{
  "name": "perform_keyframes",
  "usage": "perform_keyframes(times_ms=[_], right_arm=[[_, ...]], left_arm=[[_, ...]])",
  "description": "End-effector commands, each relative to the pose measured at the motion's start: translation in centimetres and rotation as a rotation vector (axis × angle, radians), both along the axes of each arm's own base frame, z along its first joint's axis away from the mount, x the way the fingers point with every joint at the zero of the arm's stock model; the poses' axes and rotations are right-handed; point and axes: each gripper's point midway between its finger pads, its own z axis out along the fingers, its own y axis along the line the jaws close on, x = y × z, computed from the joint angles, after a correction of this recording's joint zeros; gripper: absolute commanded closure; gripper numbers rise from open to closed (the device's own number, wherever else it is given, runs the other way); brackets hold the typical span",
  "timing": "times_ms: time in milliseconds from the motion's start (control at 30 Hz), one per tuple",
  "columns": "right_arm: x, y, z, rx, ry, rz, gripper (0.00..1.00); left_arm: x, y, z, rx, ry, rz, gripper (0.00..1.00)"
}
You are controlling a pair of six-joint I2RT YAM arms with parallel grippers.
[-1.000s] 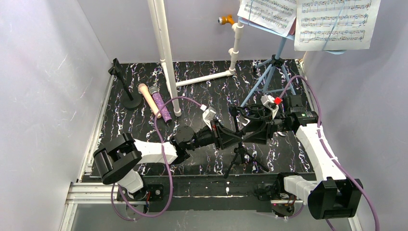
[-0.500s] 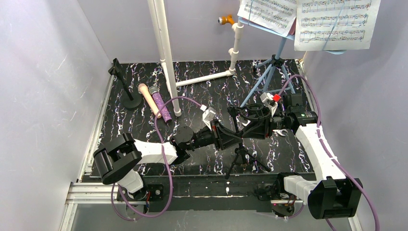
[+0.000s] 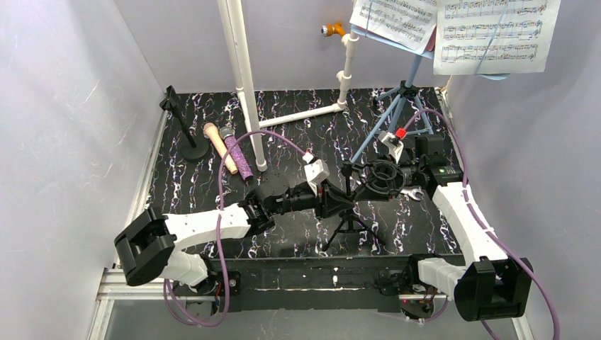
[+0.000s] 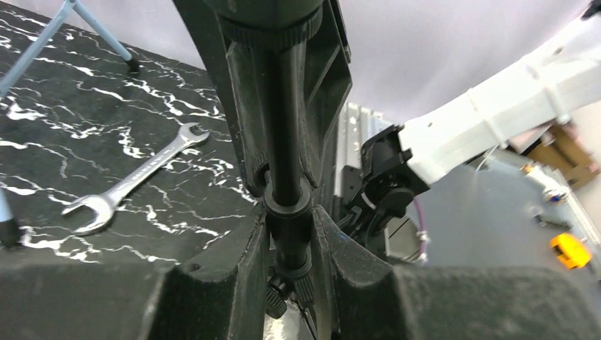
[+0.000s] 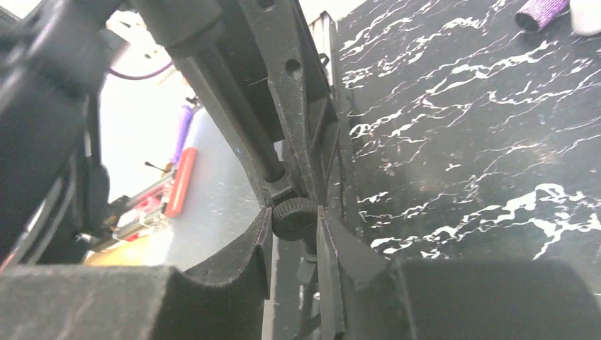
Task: Pack up the instrument practice props
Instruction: Unscrew the knob on the microphone stand.
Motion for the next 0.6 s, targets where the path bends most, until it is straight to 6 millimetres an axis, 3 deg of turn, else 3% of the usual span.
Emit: perform_keyframes(times_ms=[0, 100, 267, 433, 567], right_arm=[[0.2, -0.1, 0.3, -0.007, 0.222, -0.002, 0.99], [0.6, 0.1, -0.2, -0.02, 0.333, -0.001, 0.99], [1.7, 0.5, -1.4, -0.049, 0.513, -0.027, 0.99], [1.8, 0.8, -1.7, -0.055, 0.474, -0.052, 0.97], [0.8, 0.6, -1.6, -0.034, 0.279, -0.037, 0.42]], left_arm=[[-0.5, 1.0, 1.0, 0.099, -0.246, -0.058, 1.0], [-0.2, 1.8, -0.4, 0.207, -0.301, -0.064, 1.0], [0.2, 2.4, -0.8, 0.278, -0.353, -0.062, 1.0], [0.3, 1.9, -1.0, 0.274, -0.249, -0.043, 1.0], [0.3, 1.9, -1.2, 0.223, -0.116, 0.008, 1.0]])
